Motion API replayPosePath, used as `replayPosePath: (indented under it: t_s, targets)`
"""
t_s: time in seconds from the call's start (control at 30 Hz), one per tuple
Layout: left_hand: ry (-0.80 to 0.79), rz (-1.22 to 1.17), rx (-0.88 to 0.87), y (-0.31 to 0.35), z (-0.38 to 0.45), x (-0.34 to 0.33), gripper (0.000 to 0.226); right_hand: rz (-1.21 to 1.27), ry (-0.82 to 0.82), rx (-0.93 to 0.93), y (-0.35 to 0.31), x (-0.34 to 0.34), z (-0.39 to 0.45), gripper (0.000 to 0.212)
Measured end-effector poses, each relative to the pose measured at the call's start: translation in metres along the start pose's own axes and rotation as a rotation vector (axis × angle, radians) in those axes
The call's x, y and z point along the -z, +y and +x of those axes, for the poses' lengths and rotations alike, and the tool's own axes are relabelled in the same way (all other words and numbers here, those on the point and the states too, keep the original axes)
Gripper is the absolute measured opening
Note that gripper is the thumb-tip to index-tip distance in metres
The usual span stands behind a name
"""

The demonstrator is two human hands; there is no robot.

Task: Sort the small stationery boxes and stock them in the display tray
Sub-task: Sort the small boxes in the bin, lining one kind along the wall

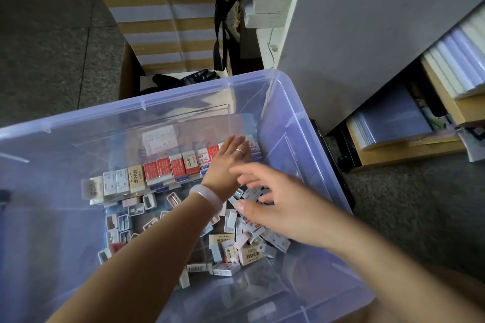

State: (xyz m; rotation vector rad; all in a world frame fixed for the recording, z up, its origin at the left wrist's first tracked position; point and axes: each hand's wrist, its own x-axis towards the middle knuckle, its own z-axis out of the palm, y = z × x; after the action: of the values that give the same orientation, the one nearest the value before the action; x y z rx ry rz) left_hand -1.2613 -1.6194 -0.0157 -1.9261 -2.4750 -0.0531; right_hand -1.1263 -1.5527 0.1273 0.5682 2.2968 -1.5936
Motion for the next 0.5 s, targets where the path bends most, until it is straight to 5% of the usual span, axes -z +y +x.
replayPosePath:
  t_s: [0.2,0.4,0.5]
  targets:
    - [0.001,-0.187,0.055,0.000,-0.053,0.018,0.029,0.157,-0.066,0.037,-0.018,0.015,-0.003,0.037]
    - [-0.275,-0.460,0.002,0.033,-0.112,0.002,0.032,0.263,0.013,0.045,-0.016,0.025,-0.004,0.032]
    - [-0.176,-0.454,0.015,0.051,-0.094,0.010,0.030,0.239,-0.018,0.039,-0.014,0.017,0.001,0.029]
